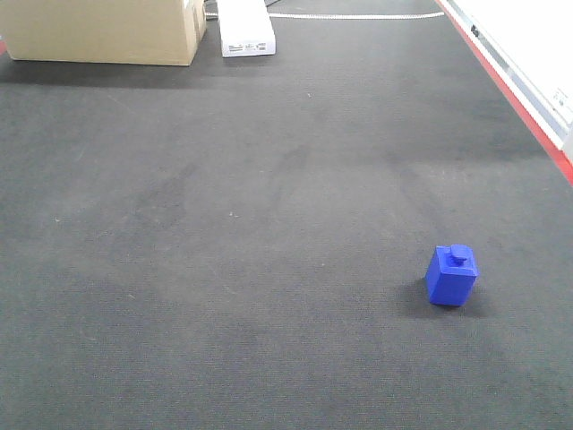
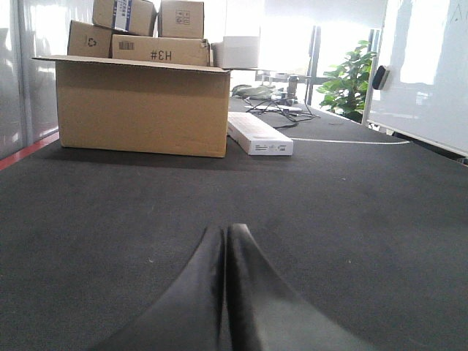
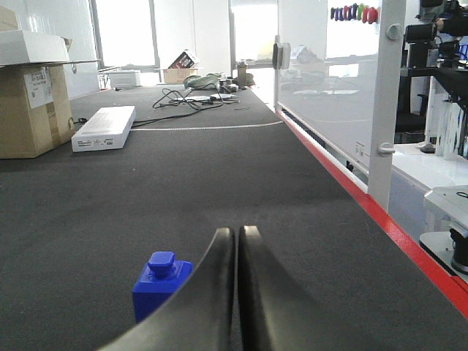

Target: Pour parts from conveyor to right shelf

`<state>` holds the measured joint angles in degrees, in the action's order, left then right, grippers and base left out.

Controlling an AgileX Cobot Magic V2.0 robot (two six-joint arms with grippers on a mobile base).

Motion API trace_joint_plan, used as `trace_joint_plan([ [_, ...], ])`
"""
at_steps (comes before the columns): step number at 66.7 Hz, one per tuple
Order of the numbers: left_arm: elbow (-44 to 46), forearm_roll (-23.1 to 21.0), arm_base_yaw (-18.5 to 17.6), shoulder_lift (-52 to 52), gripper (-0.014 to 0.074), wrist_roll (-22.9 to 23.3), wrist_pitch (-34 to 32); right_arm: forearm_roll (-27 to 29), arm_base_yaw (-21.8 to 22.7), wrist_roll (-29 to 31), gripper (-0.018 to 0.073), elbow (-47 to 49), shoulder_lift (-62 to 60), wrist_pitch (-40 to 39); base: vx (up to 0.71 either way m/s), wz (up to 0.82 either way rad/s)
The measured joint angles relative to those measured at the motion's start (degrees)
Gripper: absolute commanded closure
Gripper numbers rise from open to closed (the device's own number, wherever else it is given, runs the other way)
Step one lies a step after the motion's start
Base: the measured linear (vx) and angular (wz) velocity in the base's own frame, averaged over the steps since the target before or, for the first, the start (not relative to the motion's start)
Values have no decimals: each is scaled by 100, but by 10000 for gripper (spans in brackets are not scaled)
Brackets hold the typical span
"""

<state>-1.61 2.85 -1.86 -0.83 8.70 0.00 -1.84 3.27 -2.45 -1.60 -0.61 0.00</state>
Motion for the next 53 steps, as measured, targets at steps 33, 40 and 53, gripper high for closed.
trace_joint_plan([
  [33,0,0,0,0,603,0,0,-19,0,119,568,832,115,-160,0,0],
  [40,0,0,0,0,603,0,0,-19,0,119,568,1472,638,326,0,0],
  [53,0,0,0,0,603,0,0,99,0,125,568,2211,1725,1332,0,0],
])
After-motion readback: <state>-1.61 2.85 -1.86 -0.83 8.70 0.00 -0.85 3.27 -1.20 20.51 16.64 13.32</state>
